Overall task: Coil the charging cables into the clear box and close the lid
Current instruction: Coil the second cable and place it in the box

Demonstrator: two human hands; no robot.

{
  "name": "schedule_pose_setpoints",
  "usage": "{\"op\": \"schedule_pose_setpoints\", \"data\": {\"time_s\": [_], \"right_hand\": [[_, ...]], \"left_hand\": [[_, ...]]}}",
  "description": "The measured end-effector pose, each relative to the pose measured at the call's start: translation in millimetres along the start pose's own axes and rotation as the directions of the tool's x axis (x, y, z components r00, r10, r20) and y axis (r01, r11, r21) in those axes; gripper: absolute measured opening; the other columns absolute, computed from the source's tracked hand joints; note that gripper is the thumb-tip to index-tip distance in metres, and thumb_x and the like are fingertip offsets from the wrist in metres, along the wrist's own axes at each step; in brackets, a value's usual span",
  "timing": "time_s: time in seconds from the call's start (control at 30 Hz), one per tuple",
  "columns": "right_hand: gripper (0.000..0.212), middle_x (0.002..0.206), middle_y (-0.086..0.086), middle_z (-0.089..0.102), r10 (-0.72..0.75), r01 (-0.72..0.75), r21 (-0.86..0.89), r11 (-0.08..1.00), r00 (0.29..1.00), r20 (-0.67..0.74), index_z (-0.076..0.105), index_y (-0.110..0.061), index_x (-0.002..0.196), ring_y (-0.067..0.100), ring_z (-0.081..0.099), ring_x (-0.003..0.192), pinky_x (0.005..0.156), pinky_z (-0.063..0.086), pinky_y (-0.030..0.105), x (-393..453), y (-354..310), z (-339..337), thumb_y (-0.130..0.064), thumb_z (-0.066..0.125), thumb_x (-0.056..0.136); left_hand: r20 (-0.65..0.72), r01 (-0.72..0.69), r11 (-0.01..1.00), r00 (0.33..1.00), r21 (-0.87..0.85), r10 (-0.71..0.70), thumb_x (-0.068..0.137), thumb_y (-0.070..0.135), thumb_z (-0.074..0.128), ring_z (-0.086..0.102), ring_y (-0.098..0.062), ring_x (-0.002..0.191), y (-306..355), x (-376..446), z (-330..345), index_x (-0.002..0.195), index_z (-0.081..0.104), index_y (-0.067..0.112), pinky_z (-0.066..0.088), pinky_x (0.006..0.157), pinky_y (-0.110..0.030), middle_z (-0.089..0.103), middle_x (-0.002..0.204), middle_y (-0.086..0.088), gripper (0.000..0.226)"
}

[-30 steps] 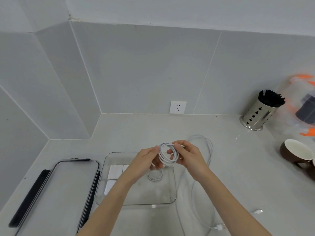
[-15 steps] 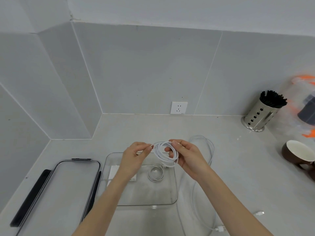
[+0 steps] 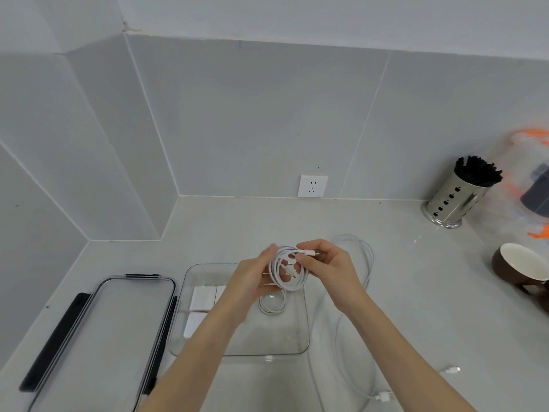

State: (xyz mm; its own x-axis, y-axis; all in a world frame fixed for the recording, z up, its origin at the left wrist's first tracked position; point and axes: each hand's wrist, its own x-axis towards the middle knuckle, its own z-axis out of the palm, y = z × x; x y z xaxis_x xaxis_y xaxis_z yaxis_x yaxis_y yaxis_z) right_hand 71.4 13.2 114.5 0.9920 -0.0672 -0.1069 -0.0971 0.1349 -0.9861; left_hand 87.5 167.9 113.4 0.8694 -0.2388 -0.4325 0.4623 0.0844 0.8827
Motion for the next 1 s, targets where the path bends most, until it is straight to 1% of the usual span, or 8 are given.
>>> {"op": "schedule_pose_setpoints", "data": {"time_s": [0.2,0.33,0.4,0.5,0.6,0.7,0.83,1.0], "right_hand": [[0.014,0.067,0.005,0.069,-0.042,0.041,-0.034,0.999,0.999,-0.022,0.067,-0.009,0.084,0.015,0.066,0.061,0.064,0.055,0.021,0,5,-1,0.004,0.066,0.079],[0.013,0.067,0.002,0.07,-0.041,0.038,-0.052,0.998,0.998,-0.048,0.067,-0.009,0.084,0.011,0.066,0.058,0.06,0.054,0.018,0,9,-1,0.003,0.066,0.079],[0.013,0.07,0.0,0.07,-0.062,0.057,-0.085,0.995,0.996,-0.064,0.067,-0.011,0.084,0.008,0.066,0.059,0.059,0.053,0.016,-1,12,-1,0.002,0.067,0.079],[0.016,0.075,-0.003,0.07,-0.119,0.105,-0.166,0.981,0.99,-0.078,0.067,-0.017,0.083,0.004,0.066,0.065,0.063,0.051,0.013,-1,17,2,-0.001,0.066,0.08],[0.016,0.075,-0.003,0.069,-0.159,0.129,-0.241,0.962,0.981,-0.107,0.067,-0.019,0.085,0.002,0.064,0.063,0.061,0.049,0.011,-2,23,4,-0.004,0.065,0.083],[0.014,0.073,-0.001,0.07,-0.161,0.13,-0.236,0.963,0.98,-0.119,0.068,-0.016,0.087,0.002,0.065,0.06,0.059,0.048,0.01,-3,25,1,-0.004,0.064,0.083],[0.018,0.073,-0.002,0.072,-0.122,0.095,-0.217,0.971,0.986,-0.113,0.071,-0.021,0.084,0.007,0.068,0.064,0.062,0.052,0.014,-1,30,-3,-0.004,0.068,0.08],[0.01,0.072,0.0,0.073,-0.039,0.016,-0.233,0.972,0.995,-0.093,0.071,-0.018,0.08,0.016,0.069,0.066,0.064,0.06,0.031,-4,43,5,-0.008,0.071,0.078]], "left_hand": [[-0.009,-0.055,0.994,0.998,0.092,0.056,0.085,0.018,0.062,0.066,-0.026,0.087,-7,1,-2,0.091,0.071,0.001,0.053,0.089,-0.039,0.07,0.094,-0.022,0.02],[-0.05,-0.105,0.99,0.993,0.099,0.11,0.084,0.011,0.063,0.068,-0.02,0.071,-11,5,-2,0.089,0.071,0.003,0.057,0.075,-0.032,0.073,0.074,-0.009,0.013],[-0.087,-0.112,0.993,0.99,0.041,0.115,0.082,0.008,0.065,0.069,-0.015,0.063,-13,7,-1,0.091,0.07,0.005,0.058,0.068,-0.027,0.074,0.067,-0.003,0.011],[-0.132,-0.052,0.991,0.991,-0.126,0.036,0.081,0.009,0.065,0.07,-0.014,0.061,-20,11,2,0.091,0.069,0.007,0.057,0.069,-0.03,0.074,0.068,-0.003,0.011],[-0.061,0.022,0.92,0.997,-0.391,-0.05,0.086,0.012,0.059,0.068,-0.012,0.057,-24,12,9,0.084,0.067,0.005,0.057,0.059,-0.024,0.071,0.065,-0.004,0.011],[0.036,0.17,0.871,0.984,-0.461,-0.173,0.088,0.015,0.056,0.065,-0.005,0.051,-22,12,7,0.08,0.065,0.01,0.053,0.061,-0.023,0.067,0.055,0.003,0.013],[0.221,0.301,0.903,0.945,-0.305,-0.241,0.09,0.019,0.052,0.059,-0.011,0.057,-20,11,-8,0.085,0.067,0.009,0.046,0.068,-0.027,0.057,0.058,0.002,0.018],[0.165,0.126,0.991,0.977,0.046,-0.132,0.086,0.008,0.057,0.06,-0.015,0.072,-23,9,-30,0.094,0.065,0.013,0.053,0.08,-0.034,0.061,0.081,-0.005,0.012]]}}
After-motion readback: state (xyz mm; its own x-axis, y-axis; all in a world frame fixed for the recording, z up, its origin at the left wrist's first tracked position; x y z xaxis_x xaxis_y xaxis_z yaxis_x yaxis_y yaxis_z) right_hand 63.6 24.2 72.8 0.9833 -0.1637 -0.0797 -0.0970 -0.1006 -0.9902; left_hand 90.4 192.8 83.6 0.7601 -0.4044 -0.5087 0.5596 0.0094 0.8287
